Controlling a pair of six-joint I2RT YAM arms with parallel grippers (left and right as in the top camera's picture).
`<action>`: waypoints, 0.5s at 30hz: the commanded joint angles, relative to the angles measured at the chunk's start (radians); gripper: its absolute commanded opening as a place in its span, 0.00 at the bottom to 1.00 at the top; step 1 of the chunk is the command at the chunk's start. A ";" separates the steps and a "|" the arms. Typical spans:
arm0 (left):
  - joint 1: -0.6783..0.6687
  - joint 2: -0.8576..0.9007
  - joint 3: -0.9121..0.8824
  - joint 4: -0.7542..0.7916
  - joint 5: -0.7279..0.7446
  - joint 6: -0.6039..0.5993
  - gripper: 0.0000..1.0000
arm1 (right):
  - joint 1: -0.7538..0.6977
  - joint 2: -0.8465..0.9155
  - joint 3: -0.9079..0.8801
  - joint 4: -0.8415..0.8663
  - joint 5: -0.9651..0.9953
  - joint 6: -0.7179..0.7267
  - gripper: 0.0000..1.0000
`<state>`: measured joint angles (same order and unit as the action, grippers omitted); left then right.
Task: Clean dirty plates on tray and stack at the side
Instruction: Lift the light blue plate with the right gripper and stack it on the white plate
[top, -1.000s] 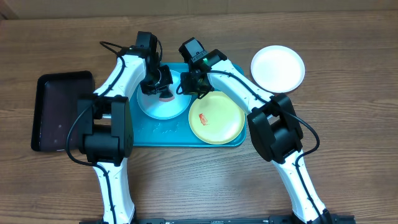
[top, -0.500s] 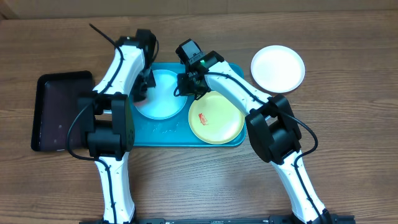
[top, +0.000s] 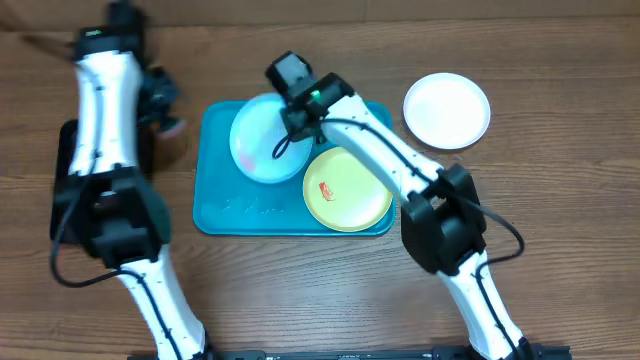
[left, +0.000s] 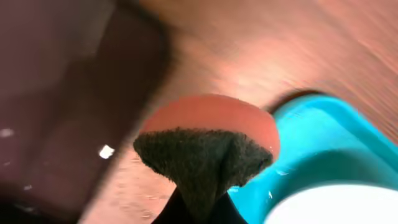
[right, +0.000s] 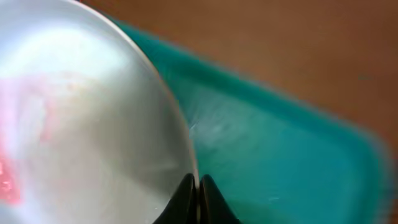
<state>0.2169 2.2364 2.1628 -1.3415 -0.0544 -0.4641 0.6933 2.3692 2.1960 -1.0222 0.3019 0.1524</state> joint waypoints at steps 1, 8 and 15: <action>0.100 -0.030 -0.004 -0.038 0.089 0.042 0.04 | 0.097 -0.108 0.046 0.040 0.422 -0.189 0.04; 0.250 -0.030 -0.019 -0.100 0.103 0.076 0.04 | 0.262 -0.123 0.046 0.354 0.887 -0.712 0.04; 0.294 -0.030 -0.020 -0.101 0.145 0.076 0.04 | 0.344 -0.123 0.046 0.428 0.887 -1.100 0.04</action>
<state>0.5129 2.2364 2.1471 -1.4414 0.0528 -0.4114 1.0325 2.2890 2.2219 -0.6037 1.1080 -0.7074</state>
